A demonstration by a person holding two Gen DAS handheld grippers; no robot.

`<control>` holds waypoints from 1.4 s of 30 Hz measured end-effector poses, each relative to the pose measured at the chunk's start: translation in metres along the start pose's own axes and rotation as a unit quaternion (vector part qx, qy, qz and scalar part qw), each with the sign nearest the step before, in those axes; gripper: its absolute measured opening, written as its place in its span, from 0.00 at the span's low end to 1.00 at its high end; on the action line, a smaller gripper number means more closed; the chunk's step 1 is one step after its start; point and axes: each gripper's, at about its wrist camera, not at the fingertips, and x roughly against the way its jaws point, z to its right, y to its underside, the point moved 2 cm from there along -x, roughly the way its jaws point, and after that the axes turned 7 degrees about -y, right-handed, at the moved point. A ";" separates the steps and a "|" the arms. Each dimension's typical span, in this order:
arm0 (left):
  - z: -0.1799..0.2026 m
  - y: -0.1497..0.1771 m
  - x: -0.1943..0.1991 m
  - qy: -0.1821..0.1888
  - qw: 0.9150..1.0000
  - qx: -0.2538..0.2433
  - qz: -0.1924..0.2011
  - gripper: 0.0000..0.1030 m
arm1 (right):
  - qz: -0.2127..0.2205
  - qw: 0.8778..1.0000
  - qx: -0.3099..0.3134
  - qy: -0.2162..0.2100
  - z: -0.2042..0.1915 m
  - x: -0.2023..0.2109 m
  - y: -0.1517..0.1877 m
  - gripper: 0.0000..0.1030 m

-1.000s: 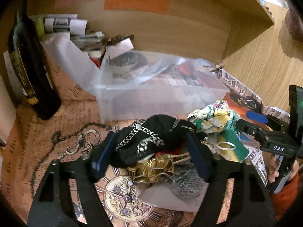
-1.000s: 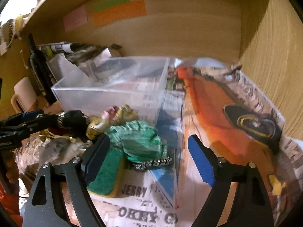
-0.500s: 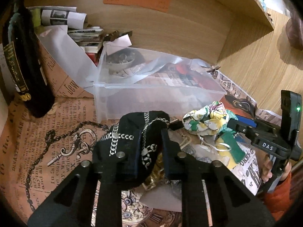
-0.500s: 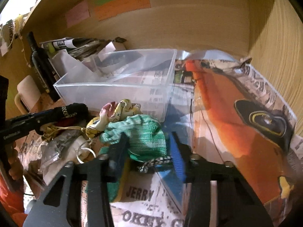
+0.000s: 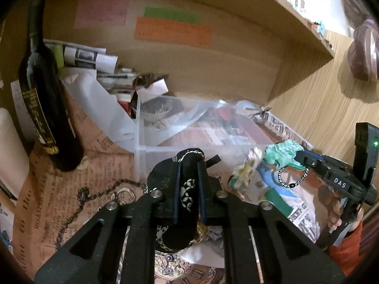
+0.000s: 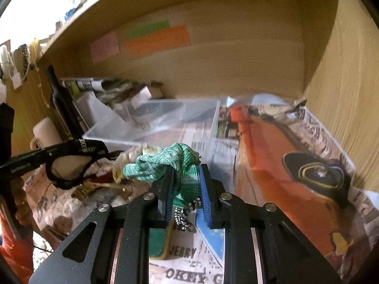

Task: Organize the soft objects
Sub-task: 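Carry the black pouch with left while right carries green cloth over the clear box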

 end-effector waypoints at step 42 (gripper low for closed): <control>0.020 -0.090 0.015 -0.013 0.992 -0.019 0.123 0.11 | 0.039 0.997 0.062 -0.039 -0.031 -0.006 -0.048 0.17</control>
